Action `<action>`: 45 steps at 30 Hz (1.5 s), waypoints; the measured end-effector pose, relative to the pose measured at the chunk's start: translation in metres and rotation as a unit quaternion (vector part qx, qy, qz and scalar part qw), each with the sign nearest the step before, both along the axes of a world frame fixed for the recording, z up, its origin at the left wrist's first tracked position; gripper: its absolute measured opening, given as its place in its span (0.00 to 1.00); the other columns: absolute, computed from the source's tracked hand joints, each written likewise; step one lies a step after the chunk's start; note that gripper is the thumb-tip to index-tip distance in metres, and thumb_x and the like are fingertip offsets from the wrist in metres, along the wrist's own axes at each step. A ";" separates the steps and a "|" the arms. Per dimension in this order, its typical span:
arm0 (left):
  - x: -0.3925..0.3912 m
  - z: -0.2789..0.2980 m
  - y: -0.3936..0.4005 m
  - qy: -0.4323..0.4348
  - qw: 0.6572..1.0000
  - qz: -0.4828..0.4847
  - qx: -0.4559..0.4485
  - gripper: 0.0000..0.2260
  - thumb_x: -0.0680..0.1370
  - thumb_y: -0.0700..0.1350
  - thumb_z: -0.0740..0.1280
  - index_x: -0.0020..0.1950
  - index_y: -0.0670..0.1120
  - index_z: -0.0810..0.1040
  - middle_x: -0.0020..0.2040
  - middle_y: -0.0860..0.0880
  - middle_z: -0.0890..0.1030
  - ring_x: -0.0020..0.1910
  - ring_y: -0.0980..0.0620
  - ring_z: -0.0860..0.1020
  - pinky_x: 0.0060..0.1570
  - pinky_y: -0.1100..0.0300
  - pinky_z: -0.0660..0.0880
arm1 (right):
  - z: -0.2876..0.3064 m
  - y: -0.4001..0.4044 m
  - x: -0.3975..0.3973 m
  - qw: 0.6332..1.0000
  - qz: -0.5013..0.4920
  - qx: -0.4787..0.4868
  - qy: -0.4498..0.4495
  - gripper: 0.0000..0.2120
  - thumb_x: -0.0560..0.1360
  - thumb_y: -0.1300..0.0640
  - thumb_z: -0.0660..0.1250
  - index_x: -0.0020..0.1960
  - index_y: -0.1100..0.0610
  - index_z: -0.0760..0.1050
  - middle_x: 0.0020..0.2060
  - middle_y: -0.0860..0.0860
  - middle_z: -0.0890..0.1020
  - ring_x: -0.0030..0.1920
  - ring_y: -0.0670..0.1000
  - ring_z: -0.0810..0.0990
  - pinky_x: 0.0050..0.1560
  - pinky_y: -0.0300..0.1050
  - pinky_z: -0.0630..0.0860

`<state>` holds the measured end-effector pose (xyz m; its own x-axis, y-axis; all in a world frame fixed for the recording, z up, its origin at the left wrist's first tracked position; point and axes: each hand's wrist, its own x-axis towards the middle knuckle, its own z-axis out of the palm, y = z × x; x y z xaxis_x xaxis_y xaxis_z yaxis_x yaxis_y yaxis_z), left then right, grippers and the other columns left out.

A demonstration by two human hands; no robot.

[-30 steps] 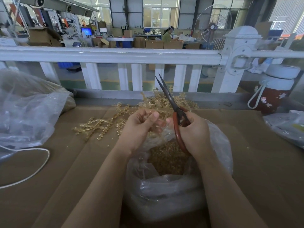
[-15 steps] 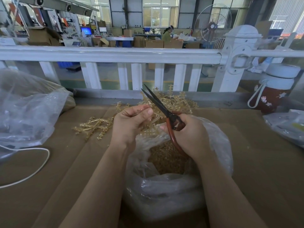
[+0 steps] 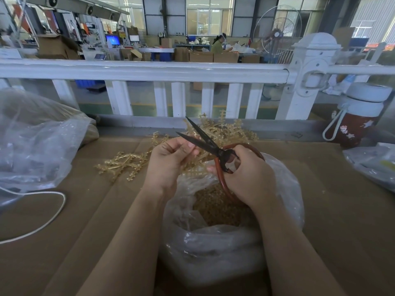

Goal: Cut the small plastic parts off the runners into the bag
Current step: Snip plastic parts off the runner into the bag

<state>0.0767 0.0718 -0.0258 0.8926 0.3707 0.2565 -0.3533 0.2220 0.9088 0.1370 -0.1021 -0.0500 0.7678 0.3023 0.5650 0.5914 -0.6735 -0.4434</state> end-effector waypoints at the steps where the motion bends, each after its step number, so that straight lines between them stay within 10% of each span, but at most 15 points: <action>1: 0.000 0.000 0.000 0.001 1.000 0.003 -0.001 0.05 0.77 0.33 0.66 0.46 0.39 0.82 0.36 0.49 0.83 0.35 0.58 0.80 0.39 0.68 0.76 | 0.000 0.000 0.000 1.000 -0.003 -0.006 -0.009 0.24 0.69 0.26 0.68 0.48 0.46 0.76 0.40 0.39 0.79 0.40 0.41 0.76 0.38 0.36 0.74; 45: -0.001 0.002 -0.006 -0.014 0.992 0.075 0.104 0.04 0.76 0.27 0.65 0.47 0.30 0.79 0.37 0.45 0.82 0.37 0.51 0.79 0.46 0.60 0.78 | 0.004 -0.001 -0.005 1.000 -0.011 -0.015 -0.012 0.28 0.67 0.23 0.61 0.44 0.47 0.79 0.34 0.40 0.79 0.34 0.41 0.74 0.35 0.34 0.73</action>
<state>0.0756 0.0656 -0.0240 0.8229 0.4351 0.3653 -0.3939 -0.0265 0.9188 0.1319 -0.1027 -0.0455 0.7604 0.3020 0.5750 0.5868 -0.6989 -0.4089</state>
